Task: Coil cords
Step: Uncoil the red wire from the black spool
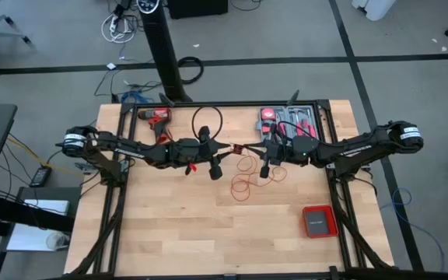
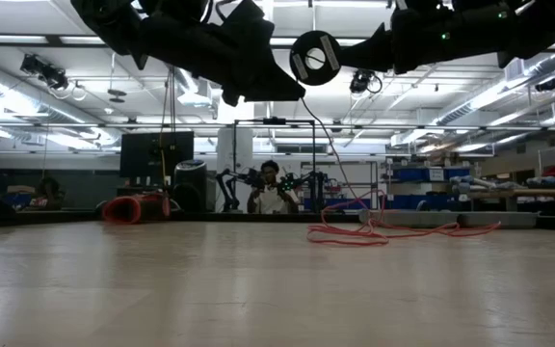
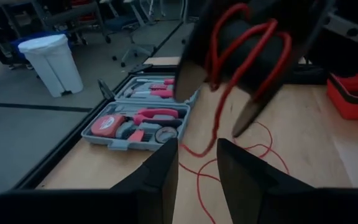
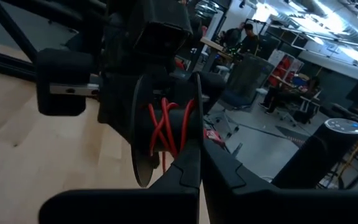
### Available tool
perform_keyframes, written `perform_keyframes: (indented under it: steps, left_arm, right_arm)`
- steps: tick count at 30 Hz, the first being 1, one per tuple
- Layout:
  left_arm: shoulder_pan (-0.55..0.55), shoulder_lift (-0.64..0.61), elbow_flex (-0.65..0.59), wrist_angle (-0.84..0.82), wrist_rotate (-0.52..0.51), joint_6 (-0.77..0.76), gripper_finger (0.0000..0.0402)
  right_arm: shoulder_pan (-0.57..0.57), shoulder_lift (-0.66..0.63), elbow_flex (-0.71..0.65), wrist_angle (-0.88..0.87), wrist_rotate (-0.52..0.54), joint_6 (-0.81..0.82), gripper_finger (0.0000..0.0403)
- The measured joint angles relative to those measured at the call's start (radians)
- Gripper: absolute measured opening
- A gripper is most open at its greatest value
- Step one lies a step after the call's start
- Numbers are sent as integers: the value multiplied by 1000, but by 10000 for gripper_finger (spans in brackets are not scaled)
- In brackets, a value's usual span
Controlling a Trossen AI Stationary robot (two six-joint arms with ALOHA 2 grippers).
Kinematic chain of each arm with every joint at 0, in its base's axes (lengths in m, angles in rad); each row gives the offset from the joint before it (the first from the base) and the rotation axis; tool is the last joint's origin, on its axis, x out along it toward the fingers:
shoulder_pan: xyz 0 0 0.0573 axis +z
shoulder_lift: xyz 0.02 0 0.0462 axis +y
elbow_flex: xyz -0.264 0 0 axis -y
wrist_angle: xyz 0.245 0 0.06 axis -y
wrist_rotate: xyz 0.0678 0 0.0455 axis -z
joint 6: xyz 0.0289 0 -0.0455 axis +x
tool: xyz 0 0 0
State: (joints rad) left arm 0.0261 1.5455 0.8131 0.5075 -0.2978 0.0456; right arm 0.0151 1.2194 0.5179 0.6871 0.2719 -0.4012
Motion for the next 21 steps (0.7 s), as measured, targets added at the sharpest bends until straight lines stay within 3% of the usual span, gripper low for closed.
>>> perform_keyframes:
  steps: [4, 10, 21]
  left_arm:
    - [0, 0, 0, 14, -4, 6, 103]
    - [0, 0, 0, 11, -6, 31, 11]
    - [0, -69, 0, -113, -33, 57, 1]
  right_arm:
    - [0, 0, 0, -1, -13, 15, 0]
    - [0, 0, 0, -2, -41, 34, 0]
    - [-4, -21, 0, -98, 23, -21, 0]
